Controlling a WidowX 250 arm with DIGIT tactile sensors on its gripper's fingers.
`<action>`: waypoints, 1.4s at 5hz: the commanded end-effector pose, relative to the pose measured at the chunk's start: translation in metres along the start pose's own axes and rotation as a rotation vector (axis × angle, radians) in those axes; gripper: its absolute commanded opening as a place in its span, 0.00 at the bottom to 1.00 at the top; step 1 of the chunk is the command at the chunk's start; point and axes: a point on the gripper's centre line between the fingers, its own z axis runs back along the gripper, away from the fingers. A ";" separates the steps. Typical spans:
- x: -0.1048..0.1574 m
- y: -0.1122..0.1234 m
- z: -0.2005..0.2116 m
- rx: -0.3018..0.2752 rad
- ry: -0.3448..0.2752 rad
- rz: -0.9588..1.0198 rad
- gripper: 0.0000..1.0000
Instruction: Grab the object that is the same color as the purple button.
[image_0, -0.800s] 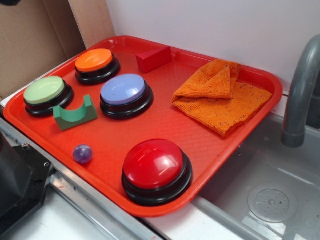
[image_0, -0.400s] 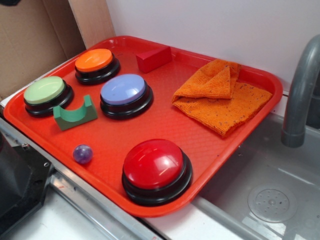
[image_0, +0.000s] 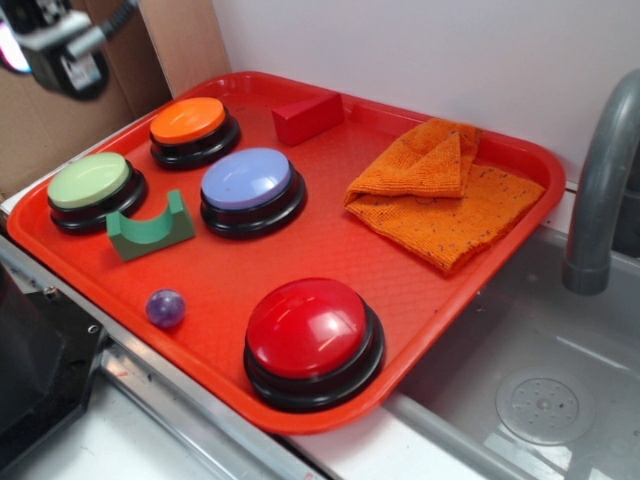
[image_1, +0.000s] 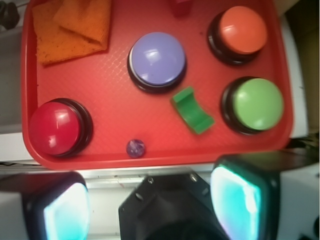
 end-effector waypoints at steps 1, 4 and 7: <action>0.000 0.005 -0.054 0.033 0.054 0.071 1.00; -0.014 -0.004 -0.121 0.043 0.103 0.035 1.00; -0.016 -0.015 -0.165 0.016 0.090 -0.029 1.00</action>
